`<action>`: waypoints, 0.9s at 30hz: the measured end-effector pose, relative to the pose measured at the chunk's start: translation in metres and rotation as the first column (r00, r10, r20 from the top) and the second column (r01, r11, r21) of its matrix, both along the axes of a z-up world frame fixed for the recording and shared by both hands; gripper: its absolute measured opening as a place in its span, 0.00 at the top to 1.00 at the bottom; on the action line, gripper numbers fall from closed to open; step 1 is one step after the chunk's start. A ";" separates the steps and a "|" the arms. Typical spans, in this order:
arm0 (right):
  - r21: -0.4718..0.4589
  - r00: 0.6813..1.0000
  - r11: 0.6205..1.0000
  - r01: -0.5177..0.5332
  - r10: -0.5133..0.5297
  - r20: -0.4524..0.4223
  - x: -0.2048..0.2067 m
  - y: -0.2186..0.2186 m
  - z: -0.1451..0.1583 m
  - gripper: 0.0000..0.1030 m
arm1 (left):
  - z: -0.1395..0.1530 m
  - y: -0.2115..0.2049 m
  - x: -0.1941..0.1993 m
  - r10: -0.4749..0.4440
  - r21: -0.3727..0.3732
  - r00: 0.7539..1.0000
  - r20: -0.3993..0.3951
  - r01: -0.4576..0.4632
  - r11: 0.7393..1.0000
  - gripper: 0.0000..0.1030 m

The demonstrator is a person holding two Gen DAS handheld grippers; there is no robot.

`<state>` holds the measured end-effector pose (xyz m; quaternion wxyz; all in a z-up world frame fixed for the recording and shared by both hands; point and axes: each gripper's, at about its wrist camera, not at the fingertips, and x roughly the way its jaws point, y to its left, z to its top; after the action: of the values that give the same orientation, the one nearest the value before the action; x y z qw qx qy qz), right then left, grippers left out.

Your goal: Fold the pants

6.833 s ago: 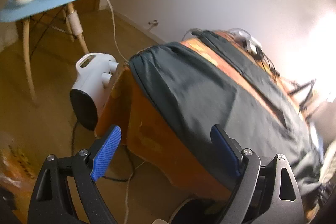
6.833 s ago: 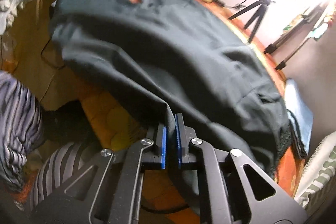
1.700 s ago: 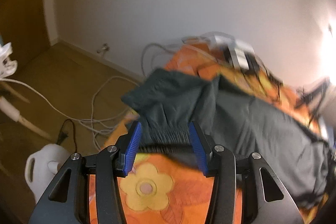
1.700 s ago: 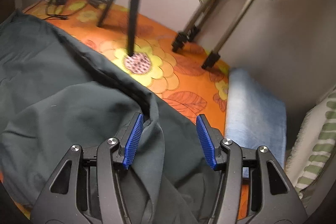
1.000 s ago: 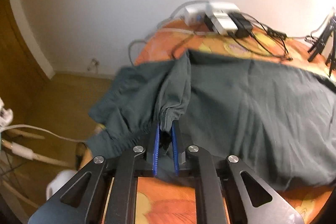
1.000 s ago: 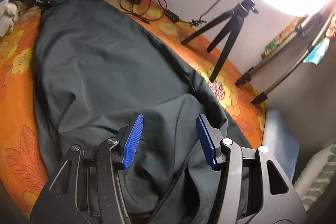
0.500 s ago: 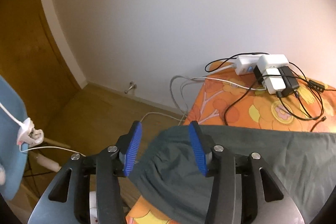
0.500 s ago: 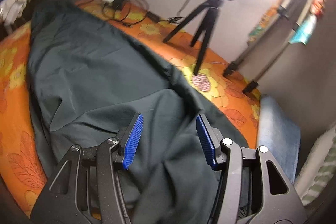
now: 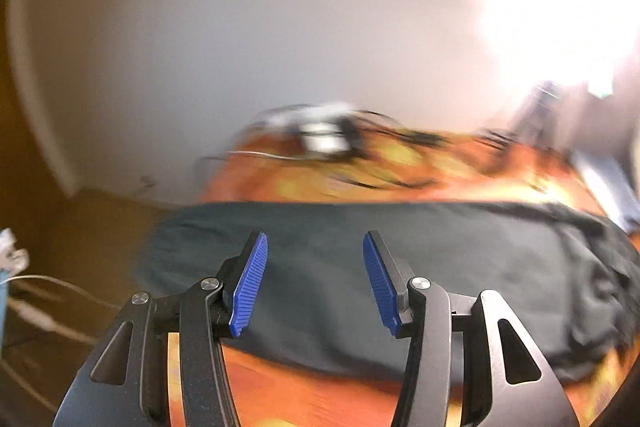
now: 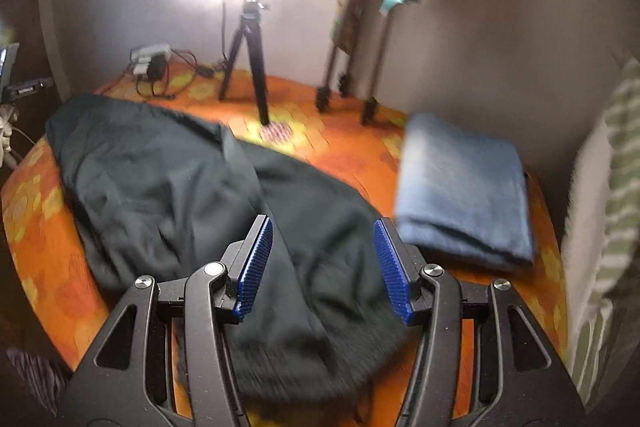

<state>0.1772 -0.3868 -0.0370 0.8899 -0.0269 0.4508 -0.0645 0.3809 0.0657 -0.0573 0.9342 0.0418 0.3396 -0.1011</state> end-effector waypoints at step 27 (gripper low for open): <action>0.065 0.975 0.975 -0.214 0.217 -0.044 -0.100 -0.017 -0.050 0.31 | -0.031 -0.284 -0.174 -0.660 -0.129 0.707 -0.253 0.652 0.747 0.53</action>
<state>0.0775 -0.4034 -0.0874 0.8803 -0.0507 0.4694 0.0466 0.2068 -0.2183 -0.0881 0.7791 0.1309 0.4308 -0.4363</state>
